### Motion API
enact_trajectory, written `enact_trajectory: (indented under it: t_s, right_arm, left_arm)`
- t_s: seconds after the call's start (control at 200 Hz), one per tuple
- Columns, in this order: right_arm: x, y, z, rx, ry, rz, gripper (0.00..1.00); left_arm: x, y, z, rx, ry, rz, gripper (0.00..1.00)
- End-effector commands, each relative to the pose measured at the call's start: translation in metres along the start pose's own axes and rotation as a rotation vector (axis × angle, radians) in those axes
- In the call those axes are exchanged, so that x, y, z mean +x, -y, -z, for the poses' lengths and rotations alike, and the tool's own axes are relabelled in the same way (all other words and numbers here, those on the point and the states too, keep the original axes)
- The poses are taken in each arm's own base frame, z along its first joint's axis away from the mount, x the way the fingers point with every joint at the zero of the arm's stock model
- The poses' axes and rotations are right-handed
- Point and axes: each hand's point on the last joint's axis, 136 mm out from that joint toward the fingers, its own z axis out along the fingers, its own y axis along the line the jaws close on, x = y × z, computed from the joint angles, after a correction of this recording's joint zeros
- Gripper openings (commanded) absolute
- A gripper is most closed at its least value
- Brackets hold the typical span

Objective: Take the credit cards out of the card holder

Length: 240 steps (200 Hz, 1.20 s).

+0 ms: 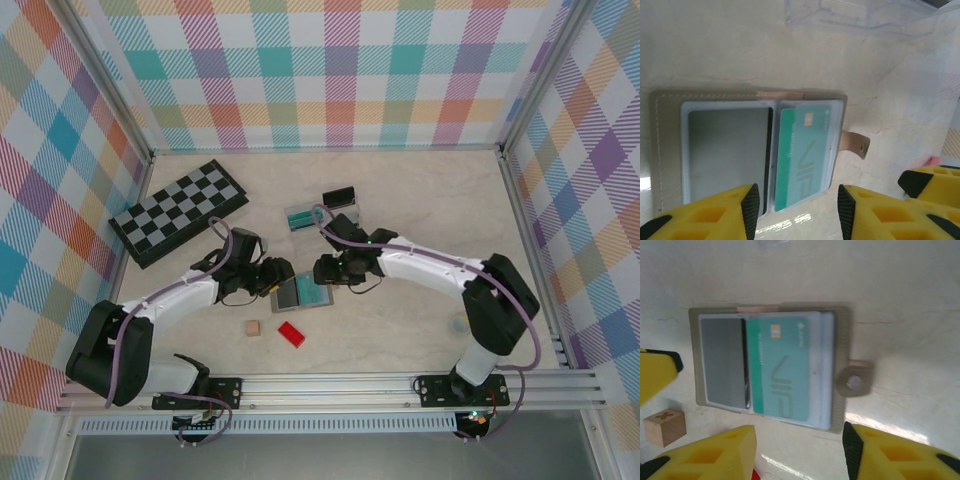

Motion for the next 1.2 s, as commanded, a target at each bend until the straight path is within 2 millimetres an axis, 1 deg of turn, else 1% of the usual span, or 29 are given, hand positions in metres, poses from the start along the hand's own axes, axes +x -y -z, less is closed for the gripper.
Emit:
enact_trajectory:
  t_s: [0.0,0.065,0.135,0.235,0.345,0.52,0.705,0.95,1.195]
  right_arm:
    - [-0.003,-0.015,-0.013,-0.030,-0.022,0.013,0.45]
    - [-0.004,-0.015,-0.022,-0.024,-0.033,0.004,0.43]
    - [-0.004,-0.015,-0.031,-0.010,-0.050,0.001,0.40]
    - [-0.003,-0.006,-0.042,0.040,-0.070,-0.009,0.38]
    - [0.000,0.000,-0.050,0.066,-0.084,-0.017,0.38]
    - [0.004,0.008,-0.057,0.097,-0.100,-0.023,0.37]
    - [0.011,0.010,-0.065,0.097,-0.129,-0.026,0.37]
    - [0.015,0.014,-0.070,0.104,-0.151,-0.033,0.37]
    - [0.018,0.016,-0.072,0.108,-0.162,-0.037,0.36]
  left_arm:
    - [0.004,-0.008,-0.004,-0.014,-0.023,0.028,0.45]
    - [0.005,-0.006,-0.008,0.001,-0.038,0.031,0.42]
    - [0.006,-0.003,-0.012,0.019,-0.054,0.035,0.37]
    - [0.008,0.000,-0.017,0.037,-0.074,0.040,0.31]
    - [0.011,0.000,-0.023,0.038,-0.096,0.040,0.25]
    - [0.015,-0.002,-0.033,0.031,-0.123,0.039,0.24]
    - [0.017,-0.003,-0.041,0.019,-0.139,0.032,0.24]
    - [0.019,0.003,-0.046,0.036,-0.160,0.022,0.18]
    - [0.019,0.004,-0.050,0.037,-0.165,0.018,0.16]
